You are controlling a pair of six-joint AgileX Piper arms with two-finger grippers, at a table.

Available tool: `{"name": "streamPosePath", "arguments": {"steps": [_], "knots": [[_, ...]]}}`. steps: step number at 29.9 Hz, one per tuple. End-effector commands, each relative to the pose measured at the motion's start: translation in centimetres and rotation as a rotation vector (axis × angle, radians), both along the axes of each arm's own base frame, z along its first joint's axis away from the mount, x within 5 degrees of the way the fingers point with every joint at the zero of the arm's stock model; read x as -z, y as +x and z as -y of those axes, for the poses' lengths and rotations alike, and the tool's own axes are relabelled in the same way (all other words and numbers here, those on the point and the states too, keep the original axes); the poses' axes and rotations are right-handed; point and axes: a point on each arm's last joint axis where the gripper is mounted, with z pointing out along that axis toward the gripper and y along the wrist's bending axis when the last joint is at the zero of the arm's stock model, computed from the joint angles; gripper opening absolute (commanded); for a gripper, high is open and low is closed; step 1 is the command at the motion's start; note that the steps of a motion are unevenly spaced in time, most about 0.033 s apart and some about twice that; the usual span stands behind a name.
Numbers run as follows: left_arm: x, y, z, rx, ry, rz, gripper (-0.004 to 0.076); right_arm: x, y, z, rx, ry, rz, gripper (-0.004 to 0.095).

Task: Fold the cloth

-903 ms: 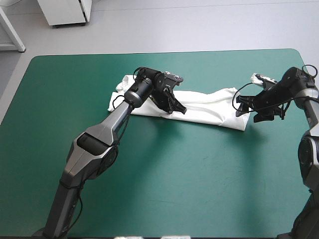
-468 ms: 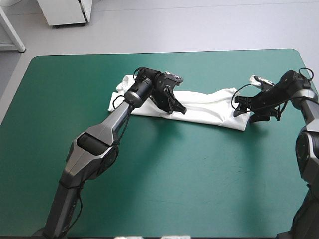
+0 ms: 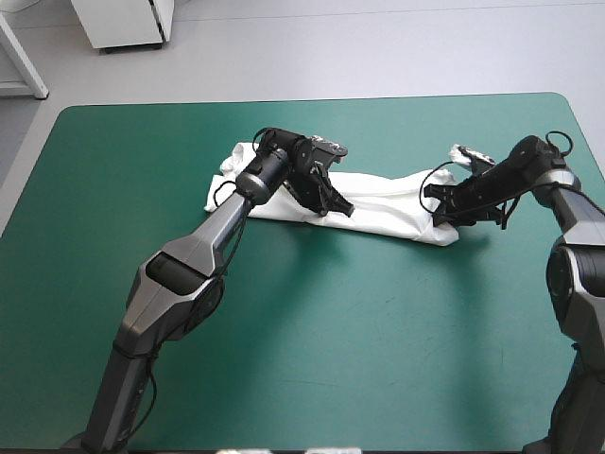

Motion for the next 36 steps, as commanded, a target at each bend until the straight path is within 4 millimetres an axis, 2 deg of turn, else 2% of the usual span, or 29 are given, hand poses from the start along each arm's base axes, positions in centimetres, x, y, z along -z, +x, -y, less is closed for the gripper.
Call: {"name": "streamPosePath", "arguments": {"steps": [1,5,13,19,24,28,32,35,36], "knots": [[-3.2,-0.6,0.0,0.001,-0.051,0.049,-0.0009,-1.6,-0.2,-0.7,-0.030,0.016,0.035,-0.0013],[-3.2,-0.6,0.0,0.002,-0.047,0.047,-0.0009,-3.8,-0.3,-0.7,-0.039,0.010,0.088,-0.0013],[-3.2,-0.6,0.0,0.002,-0.046,0.044,-0.0009,-14.3,-1.8,-1.0,-0.028,0.023,0.322,-0.0013],[-3.2,-0.7,0.0,0.001,-0.045,0.041,-0.0009,-19.7,-3.3,-2.8,-0.074,0.114,0.455,-0.0013],[-3.1,-0.7,-0.1,0.000,-0.041,0.034,-0.0009,-21.8,-4.1,-5.8,-0.166,0.122,0.512,-0.0013],[-3.1,-0.7,-0.1,0.000,-0.041,0.033,-0.0009,-22.2,-4.6,-7.7,-0.218,0.112,0.529,-0.0013],[-3.2,-0.8,-0.1,-0.005,-0.036,0.025,-0.0009,-21.9,-4.6,-7.8,-0.216,0.065,0.519,-0.0013],[-4.3,-1.2,-0.8,-0.017,-0.033,0.008,-0.0009,-21.9,-4.5,-7.7,-0.211,0.066,0.523,-0.0013],[-5.2,-1.5,-0.9,-0.023,-0.044,0.022,-0.0009,-21.9,-4.5,-7.8,-0.210,0.068,0.525,-0.0013]]}}
